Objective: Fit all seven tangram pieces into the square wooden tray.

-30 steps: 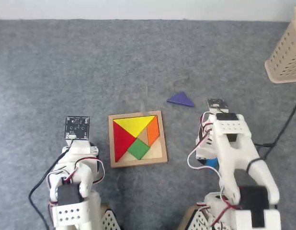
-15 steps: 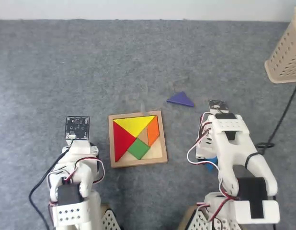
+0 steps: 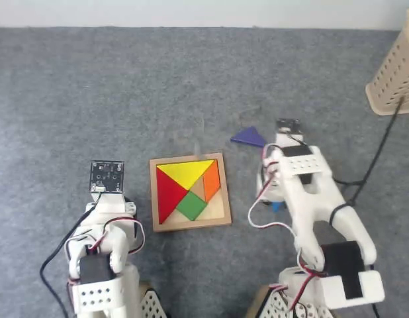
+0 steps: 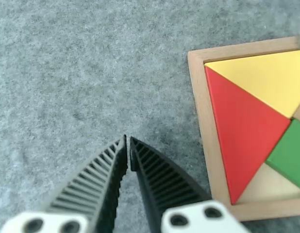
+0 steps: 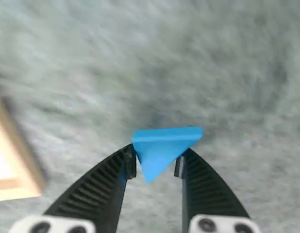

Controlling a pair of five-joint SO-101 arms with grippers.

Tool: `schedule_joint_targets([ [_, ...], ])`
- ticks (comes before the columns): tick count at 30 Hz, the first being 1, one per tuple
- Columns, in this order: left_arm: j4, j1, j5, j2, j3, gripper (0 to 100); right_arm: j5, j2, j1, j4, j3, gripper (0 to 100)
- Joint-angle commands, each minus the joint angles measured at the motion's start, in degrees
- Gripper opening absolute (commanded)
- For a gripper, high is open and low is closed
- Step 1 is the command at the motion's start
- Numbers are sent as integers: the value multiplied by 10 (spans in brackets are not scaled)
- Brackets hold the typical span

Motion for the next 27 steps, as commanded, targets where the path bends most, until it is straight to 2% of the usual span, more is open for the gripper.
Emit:
schedule_joint_targets([
  [1,1,-2,-3,-4,-3,12,-33,-2,-44,-5,-57,122],
  [7,1,-2,-3,-4,-3,12,-32,-2,-75,-4,-67,129],
  [12,1,-2,-3,-4,-3,12,37,-7,-77,17,-68,221],
  [13,1,-2,-3,-4,-3,12,71,-9,-75,27,-70,242],
  [14,1,-2,-3,-4,-3,12,137,-12,-73,40,-79,261],
  [18,1,-2,-3,-4,-3,12,500,-25,-47,109,-130,270],
  [22,1,-2,-3,-4,-3,12,795,-23,-21,166,-142,279],
  [24,1,-2,-3,-4,-3,12,898,-22,-15,166,-126,294],
  [27,1,-2,-3,-4,-3,12,992,-22,-11,124,-81,302],
])
